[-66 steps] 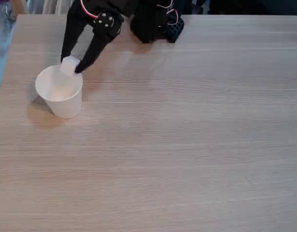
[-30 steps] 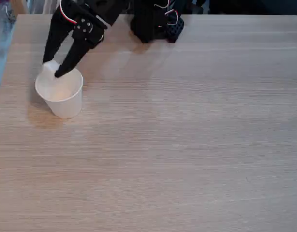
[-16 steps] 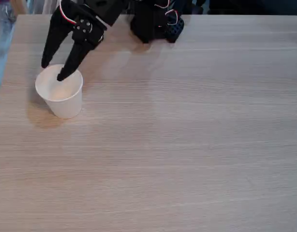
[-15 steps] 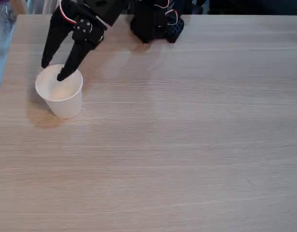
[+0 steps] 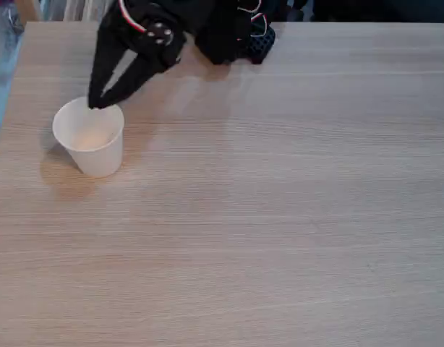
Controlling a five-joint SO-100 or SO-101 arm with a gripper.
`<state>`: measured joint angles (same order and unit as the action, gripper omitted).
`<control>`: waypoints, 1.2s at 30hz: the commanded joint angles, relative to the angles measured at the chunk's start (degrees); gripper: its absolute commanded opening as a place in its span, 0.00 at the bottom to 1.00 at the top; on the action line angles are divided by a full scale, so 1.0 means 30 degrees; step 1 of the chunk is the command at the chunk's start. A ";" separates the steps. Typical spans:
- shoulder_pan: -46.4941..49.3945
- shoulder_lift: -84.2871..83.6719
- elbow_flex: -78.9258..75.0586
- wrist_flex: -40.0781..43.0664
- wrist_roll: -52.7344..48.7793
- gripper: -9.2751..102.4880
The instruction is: Grasp a block and put it in the bin.
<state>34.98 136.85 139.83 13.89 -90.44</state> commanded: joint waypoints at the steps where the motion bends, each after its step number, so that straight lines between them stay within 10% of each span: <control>1: -0.1934 0.1641 -0.0322 0.0908 0.0146 0.08; 21: -1.1162 1.1836 0.4951 1.8457 -0.0527 0.08; 36: -1.2744 1.7197 1.2627 1.8955 -0.1699 0.08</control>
<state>-1.58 187.03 177.01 70.40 -95.80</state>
